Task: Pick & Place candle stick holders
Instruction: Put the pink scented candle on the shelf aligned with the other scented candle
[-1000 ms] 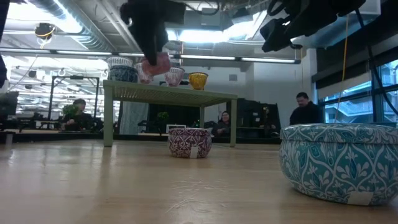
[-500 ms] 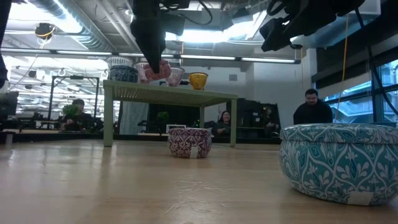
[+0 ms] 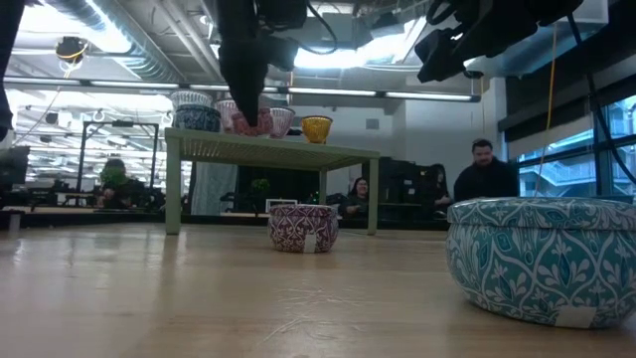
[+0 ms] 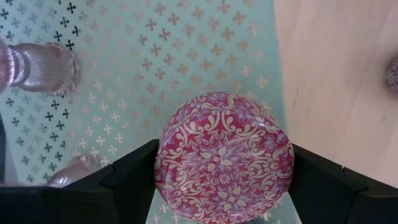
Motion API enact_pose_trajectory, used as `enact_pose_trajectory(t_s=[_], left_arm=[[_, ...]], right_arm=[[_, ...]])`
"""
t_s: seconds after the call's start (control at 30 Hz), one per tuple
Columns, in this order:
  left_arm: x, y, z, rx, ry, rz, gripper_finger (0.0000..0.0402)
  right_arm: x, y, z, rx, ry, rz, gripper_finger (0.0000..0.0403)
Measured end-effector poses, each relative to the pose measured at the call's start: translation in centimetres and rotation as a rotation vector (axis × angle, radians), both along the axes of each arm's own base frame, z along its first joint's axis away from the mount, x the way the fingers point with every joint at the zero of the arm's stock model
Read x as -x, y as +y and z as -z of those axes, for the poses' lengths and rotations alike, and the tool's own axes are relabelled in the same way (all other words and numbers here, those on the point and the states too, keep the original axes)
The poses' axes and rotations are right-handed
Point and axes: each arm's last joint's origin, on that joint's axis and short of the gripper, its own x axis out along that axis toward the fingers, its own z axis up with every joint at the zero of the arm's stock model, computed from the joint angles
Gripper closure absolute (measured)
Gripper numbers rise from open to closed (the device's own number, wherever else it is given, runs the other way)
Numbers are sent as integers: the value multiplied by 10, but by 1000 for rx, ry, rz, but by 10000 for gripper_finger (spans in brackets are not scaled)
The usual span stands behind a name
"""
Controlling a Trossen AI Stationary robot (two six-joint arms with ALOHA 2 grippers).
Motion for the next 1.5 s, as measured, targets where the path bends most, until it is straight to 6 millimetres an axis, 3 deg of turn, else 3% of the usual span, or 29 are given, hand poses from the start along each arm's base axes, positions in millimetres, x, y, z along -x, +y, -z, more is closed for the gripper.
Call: enact_pose_trajectory(t_s=[0.8, 1.33, 1.5], left_arm=[[-3, 2, 10, -66, 82, 26, 68], [-6, -17, 8, -203, 139, 106, 68], [-5, -18, 8, -163, 145, 106, 68]], right_arm=[[0, 0, 0, 0, 4, 0, 139], [0, 0, 0, -1, 4, 1, 139], [0, 0, 0, -1, 4, 1, 139]])
